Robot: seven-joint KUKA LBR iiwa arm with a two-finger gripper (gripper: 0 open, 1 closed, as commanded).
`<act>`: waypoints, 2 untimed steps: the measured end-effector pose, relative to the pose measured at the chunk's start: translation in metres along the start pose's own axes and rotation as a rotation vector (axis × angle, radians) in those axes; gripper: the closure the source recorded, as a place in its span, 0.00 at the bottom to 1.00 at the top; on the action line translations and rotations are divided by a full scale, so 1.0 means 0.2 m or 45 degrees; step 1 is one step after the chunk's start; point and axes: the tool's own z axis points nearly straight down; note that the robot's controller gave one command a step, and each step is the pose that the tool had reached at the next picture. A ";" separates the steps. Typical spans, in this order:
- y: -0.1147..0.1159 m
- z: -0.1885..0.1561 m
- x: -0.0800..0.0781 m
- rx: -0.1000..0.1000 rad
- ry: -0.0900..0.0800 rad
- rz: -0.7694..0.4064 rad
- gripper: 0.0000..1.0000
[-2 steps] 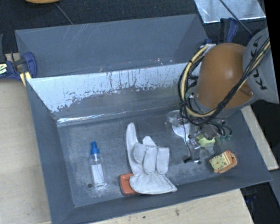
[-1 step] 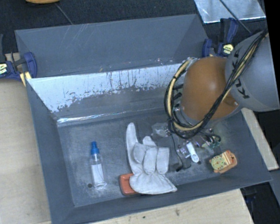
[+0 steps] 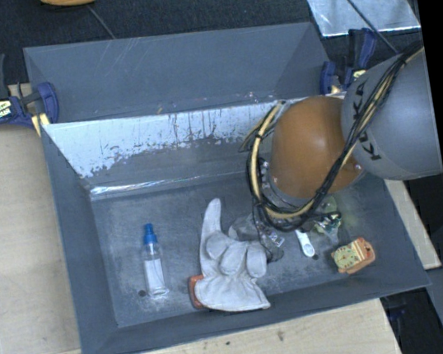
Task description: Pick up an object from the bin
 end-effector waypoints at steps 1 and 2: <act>0.00 0.00 0.00 0.000 0.000 0.000 1.00; 0.01 -0.03 0.01 -0.004 0.003 0.000 1.00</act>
Offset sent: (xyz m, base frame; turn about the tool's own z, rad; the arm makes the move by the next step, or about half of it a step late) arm -0.0002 0.0000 0.0838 0.0000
